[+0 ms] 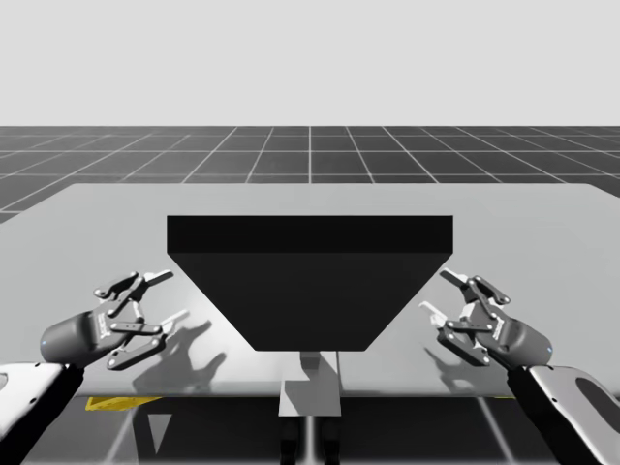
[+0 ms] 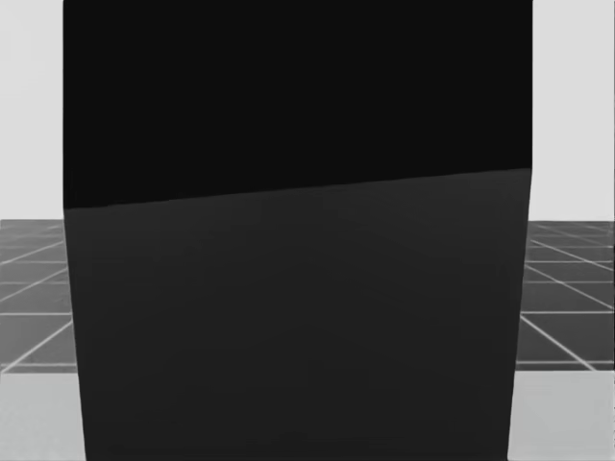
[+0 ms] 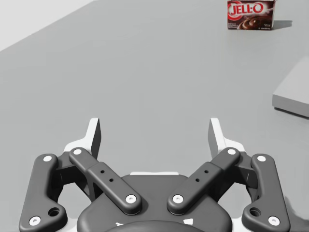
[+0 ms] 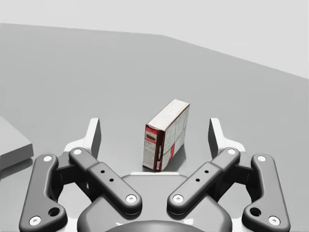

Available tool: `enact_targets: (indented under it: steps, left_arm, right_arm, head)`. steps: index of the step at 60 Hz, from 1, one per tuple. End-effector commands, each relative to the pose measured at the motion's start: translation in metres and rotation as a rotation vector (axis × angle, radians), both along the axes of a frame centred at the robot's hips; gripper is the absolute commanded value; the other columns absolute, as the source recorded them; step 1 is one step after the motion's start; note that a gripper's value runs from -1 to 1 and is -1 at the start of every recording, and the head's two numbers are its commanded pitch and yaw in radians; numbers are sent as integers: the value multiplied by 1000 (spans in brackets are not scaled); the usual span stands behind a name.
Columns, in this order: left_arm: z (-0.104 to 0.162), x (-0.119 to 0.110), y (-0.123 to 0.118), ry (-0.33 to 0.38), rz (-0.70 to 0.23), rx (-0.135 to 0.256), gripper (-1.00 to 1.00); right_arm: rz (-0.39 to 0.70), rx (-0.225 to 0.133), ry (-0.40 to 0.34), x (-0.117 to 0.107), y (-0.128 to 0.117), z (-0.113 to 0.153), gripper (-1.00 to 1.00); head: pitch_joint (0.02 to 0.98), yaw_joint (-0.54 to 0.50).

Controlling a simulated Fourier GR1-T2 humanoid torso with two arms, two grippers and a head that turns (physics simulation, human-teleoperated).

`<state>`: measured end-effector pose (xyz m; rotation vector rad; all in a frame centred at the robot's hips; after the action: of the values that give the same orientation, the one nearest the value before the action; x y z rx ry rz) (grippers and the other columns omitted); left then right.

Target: Reach around the screen and pick up the object behind it.

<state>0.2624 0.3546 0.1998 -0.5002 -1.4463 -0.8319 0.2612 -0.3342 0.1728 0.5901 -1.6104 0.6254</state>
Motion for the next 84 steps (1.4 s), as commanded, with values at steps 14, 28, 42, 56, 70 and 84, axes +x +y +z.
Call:
enact_targets:
  steps: [14,28,42,56,70,84]
  left_arm:
    - [-8,-7,-13,13,-75,43,-1000]
    - [-9,-8,-20,2,-94,61,-1000]
    - [-10,-11,-22,-13,-109,86,-1000]
    - [-14,-14,-26,-28,-117,110,-1000]
    - [-16,-15,-25,-31,-114,124,-1000]
    - [-17,-16,-26,-39,-111,132,-1000]
  right_arm:
    - [-63,-4,92,28,8,-22,-1000]
    - [-44,-56,126,56,37,-34,-1000]
    - [-79,-63,187,77,67,-46,-1000]
    - [-135,-62,249,96,92,-53,-1000]
    - [-156,-76,250,106,104,-60,-1000]
    - [-246,-98,283,109,99,-72,602]
  head:
    - [175,-32]
    - [177,-36]
    - [182,-27]
    - [186,-29]
    - [186,-26]
    - [186,-27]
